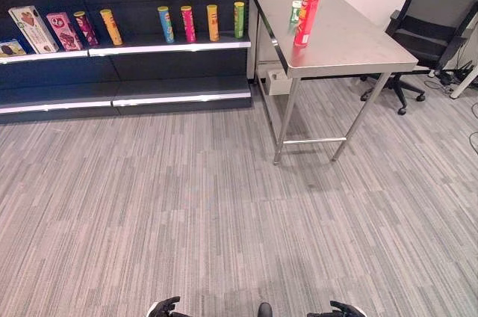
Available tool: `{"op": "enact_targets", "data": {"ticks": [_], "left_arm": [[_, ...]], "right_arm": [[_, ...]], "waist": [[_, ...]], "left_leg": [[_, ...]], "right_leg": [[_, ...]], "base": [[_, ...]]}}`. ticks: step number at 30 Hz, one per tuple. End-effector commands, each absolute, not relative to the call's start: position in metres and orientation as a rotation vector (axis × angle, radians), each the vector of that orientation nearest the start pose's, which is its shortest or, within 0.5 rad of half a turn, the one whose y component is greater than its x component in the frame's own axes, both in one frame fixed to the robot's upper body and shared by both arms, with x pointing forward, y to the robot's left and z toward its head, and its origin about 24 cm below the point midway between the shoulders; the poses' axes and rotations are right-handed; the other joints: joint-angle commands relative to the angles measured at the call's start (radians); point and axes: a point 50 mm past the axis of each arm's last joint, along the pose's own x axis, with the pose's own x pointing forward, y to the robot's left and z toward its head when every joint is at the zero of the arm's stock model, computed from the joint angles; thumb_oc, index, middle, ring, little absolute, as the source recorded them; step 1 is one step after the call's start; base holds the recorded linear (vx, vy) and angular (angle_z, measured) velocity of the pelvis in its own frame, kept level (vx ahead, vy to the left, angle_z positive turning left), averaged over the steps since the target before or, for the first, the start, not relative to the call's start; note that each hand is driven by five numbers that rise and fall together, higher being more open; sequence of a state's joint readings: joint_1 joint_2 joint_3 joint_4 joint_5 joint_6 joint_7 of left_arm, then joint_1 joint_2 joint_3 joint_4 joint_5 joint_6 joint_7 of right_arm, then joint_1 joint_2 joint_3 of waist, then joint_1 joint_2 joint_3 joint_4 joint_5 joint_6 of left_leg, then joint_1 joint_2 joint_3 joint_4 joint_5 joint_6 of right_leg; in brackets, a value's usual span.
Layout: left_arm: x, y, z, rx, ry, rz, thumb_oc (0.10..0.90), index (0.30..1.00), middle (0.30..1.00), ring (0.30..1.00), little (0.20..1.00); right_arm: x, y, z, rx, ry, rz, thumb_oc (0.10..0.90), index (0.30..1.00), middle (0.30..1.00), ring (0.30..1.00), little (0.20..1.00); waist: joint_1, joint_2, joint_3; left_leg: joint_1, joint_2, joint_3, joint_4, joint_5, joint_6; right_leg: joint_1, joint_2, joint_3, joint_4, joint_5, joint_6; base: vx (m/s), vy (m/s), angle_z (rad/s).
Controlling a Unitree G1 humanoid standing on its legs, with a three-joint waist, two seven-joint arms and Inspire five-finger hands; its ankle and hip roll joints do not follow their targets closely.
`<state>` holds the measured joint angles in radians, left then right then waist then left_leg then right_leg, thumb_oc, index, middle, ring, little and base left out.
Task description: Put the goods on the table back onto the shelves and tidy them up.
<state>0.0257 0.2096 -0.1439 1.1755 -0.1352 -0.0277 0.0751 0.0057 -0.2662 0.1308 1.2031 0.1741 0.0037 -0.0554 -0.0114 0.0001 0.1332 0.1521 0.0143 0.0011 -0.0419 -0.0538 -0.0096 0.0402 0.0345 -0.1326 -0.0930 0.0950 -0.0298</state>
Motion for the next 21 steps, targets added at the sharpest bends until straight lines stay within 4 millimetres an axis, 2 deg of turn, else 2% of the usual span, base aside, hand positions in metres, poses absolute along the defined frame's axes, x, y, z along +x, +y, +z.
{"op": "enact_targets", "data": {"ticks": [1, 5, 6, 7, 8, 9, 10, 11, 13, 14, 15, 17, 18, 19, 20, 21], "left_arm": [[0.115, 0.24, -0.152, 0.237, 1.086, 0.18, 0.8, 0.9, 0.9, 0.9, 0.9], [0.127, 0.241, -0.147, 0.236, 1.054, 0.183, 0.8, 0.9, 0.9, 0.9, 0.9], [0.135, 0.241, -0.144, 0.23, 1.027, 0.183, 0.8, 0.9, 0.9, 0.9, 0.9], [0.135, 0.241, -0.144, 0.229, 1.027, 0.183, 0.8, 0.9, 0.9, 0.9, 0.9], [0.143, 0.24, -0.141, 0.231, 0.999, 0.167, 0.8, 0.9, 0.9, 0.9, 0.9], [0.143, 0.24, -0.141, 0.231, 0.999, 0.167, 0.8, 0.9, 0.9, 0.9, 0.9], [0.145, 0.238, -0.14, 0.238, 0.989, 0.151, 0.8, 0.9, 0.9, 0.9, 0.9], [0.146, 0.237, -0.14, 0.238, 0.985, 0.147, 0.8, 0.9, 0.9, 0.9, 0.9], [0.142, 0.235, -0.142, 0.227, 0.996, 0.149, 0.8, 0.9, 0.9, 0.9, 0.9], [0.142, 0.235, -0.142, 0.227, 0.996, 0.149, 0.8, 0.9, 0.9, 0.9, 0.9], [0.138, 0.232, -0.144, 0.199, 1.008, 0.158, 0.8, 0.9, 0.9, 0.9, 0.9], [0.137, 0.232, -0.144, 0.199, 1.009, 0.158, 0.8, 0.9, 0.9, 0.9, 0.9], [0.126, 0.23, -0.149, 0.181, 1.039, 0.172, 0.8, 0.9, 0.9, 0.9, 0.9], [0.126, 0.23, -0.149, 0.181, 1.039, 0.172, 0.8, 0.9, 0.9, 0.9, 0.9], [0.124, 0.23, -0.149, 0.179, 1.04, 0.176, 0.8, 0.9, 0.9, 0.9, 0.9], [0.124, 0.23, -0.149, 0.179, 1.041, 0.176, 0.8, 0.9, 0.9, 0.9, 0.9]], "right_arm": [[0.104, -0.259, -0.15, -0.262, 1.157, -0.197, 0.8, 0.9, 0.9, 0.9, 0.9], [0.113, -0.257, -0.148, -0.274, 1.13, -0.184, 0.8, 0.9, 0.9, 0.9, 0.9], [0.119, -0.257, -0.146, -0.277, 1.105, -0.181, 0.8, 0.9, 0.9, 0.9, 0.9], [0.12, -0.257, -0.146, -0.277, 1.105, -0.181, 0.8, 0.9, 0.9, 0.9, 0.9], [0.129, -0.259, -0.141, -0.288, 1.065, -0.171, 0.8, 0.9, 0.9, 0.9, 0.9], [0.129, -0.258, -0.141, -0.288, 1.065, -0.171, 0.8, 0.9, 0.9, 0.9, 0.9], [0.133, -0.261, -0.137, -0.303, 1.035, -0.164, 0.8, 0.9, 0.9, 0.9, 0.9], [0.135, -0.264, -0.135, -0.307, 1.024, -0.168, 0.8, 0.9, 0.9, 0.9, 0.9], [0.134, -0.266, -0.135, -0.305, 1.024, -0.178, 0.8, 0.9, 0.9, 0.9, 0.9], [0.134, -0.266, -0.135, -0.305, 1.024, -0.178, 0.8, 0.9, 0.9, 0.9, 0.9], [0.13, -0.269, -0.136, -0.3, 1.04, -0.194, 0.8, 0.9, 0.9, 0.9, 0.9], [0.13, -0.269, -0.136, -0.3, 1.04, -0.194, 0.8, 0.9, 0.9, 0.9, 0.9], [0.125, -0.27, -0.138, -0.305, 1.056, -0.198, 0.8, 0.9, 0.9, 0.9, 0.9], [0.125, -0.27, -0.138, -0.305, 1.056, -0.198, 0.8, 0.9, 0.9, 0.9, 0.9], [0.125, -0.271, -0.137, -0.314, 1.057, -0.203, 0.8, 0.9, 0.9, 0.9, 0.9], [0.124, -0.271, -0.138, -0.317, 1.062, -0.206, 0.8, 0.9, 0.9, 0.9, 0.9]], "waist": [[0.02, -0.054, -0.019], [0.019, -0.067, 0.006], [0.021, -0.08, 0.039], [0.02, -0.08, 0.038], [0.023, -0.095, 0.073], [0.022, -0.094, 0.072], [0.024, -0.101, 0.101], [0.023, -0.102, 0.113], [0.02, -0.102, 0.125], [0.019, -0.102, 0.125], [0.026, -0.095, 0.114], [0.027, -0.096, 0.116], [0.055, -0.074, 0.093], [0.056, -0.074, 0.094], [0.07, -0.067, 0.088], [0.082, -0.067, 0.087]], "left_leg": [[-0.056, -0.012, 0.012, -0.045, 0.038, -0.042], [-0.08, 0.007, 0.001, -0.043, 0.046, -0.052], [-0.134, 0.013, -0.011, 0.04, 0.031, -0.055], [-0.138, 0.013, -0.012, 0.045, 0.029, -0.055], [-0.206, 0.012, -0.019, 0.164, 0.005, -0.064], [-0.21, 0.012, -0.02, 0.169, 0.003, -0.064], [-0.276, 0.012, -0.014, 0.291, 0.0, -0.067], [-0.323, 0.019, -0.014, 0.372, 0.012, -0.059], [-0.372, 0.031, 0.009, 0.451, 0.026, -0.041], [-0.373, 0.032, 0.008, 0.452, 0.026, -0.041], [-0.399, 0.006, 0.031, 0.382, 0.003, -0.027], [-0.395, 0.005, 0.032, 0.38, 0.002, -0.026], [-0.427, -0.016, 0.032, 0.165, 0.116, -0.052], [-0.425, -0.017, 0.032, 0.164, 0.116, -0.052], [-0.471, -0.025, 0.031, 0.09, 0.132, -0.059], [-0.471, -0.032, 0.032, 0.016, 0.154, -0.069]], "right_leg": [[0.064, -0.066, 0.038, 0.028, -0.127, 0.145], [0.028, -0.047, 0.043, 0.056, -0.138, 0.132], [0.008, -0.042, 0.044, 0.073, -0.143, 0.122], [0.006, -0.042, 0.043, 0.074, -0.143, 0.122], [-0.007, -0.039, 0.042, 0.091, -0.151, 0.109], [-0.009, -0.039, 0.041, 0.091, -0.151, 0.109], [-0.008, -0.04, 0.038, 0.11, -0.165, 0.094], [-0.01, -0.038, 0.036, 0.12, -0.171, 0.086], [-0.003, -0.037, 0.034, 0.123, -0.181, 0.074], [-0.003, -0.037, 0.034, 0.123, -0.181, 0.074], [0.018, -0.037, 0.032, 0.105, -0.191, 0.081], [0.022, -0.038, 0.032, 0.104, -0.191, 0.082], [0.076, -0.019, 0.04, 0.056, -0.209, 0.097], [0.077, -0.02, 0.04, 0.056, -0.209, 0.097], [0.103, -0.013, 0.049, 0.043, -0.222, 0.1], [0.138, -0.017, 0.062, 0.033, -0.237, 0.102]], "base": [[0.01, -0.041, 0.0], [-0.01, -0.119, 0.03], [-0.07, -0.156, 0.08], [-0.09, -0.228, 0.14], [-0.03, -0.129, 0.31], [-0.01, -0.234, 0.45], [0.05, -0.164, 0.57], [0.08, -0.198, 0.41], [0.08, -0.096, 0.13], [0.21, -0.035, -0.03], [0.18, 0.0, 0.0], [0.29, 0.023, 0.06], [0.38, 0.044, 0.05], [0.54, 0.067, 0.02], [0.29, 0.049, 0.08], [0.6, 0.137, 0.11]]}}
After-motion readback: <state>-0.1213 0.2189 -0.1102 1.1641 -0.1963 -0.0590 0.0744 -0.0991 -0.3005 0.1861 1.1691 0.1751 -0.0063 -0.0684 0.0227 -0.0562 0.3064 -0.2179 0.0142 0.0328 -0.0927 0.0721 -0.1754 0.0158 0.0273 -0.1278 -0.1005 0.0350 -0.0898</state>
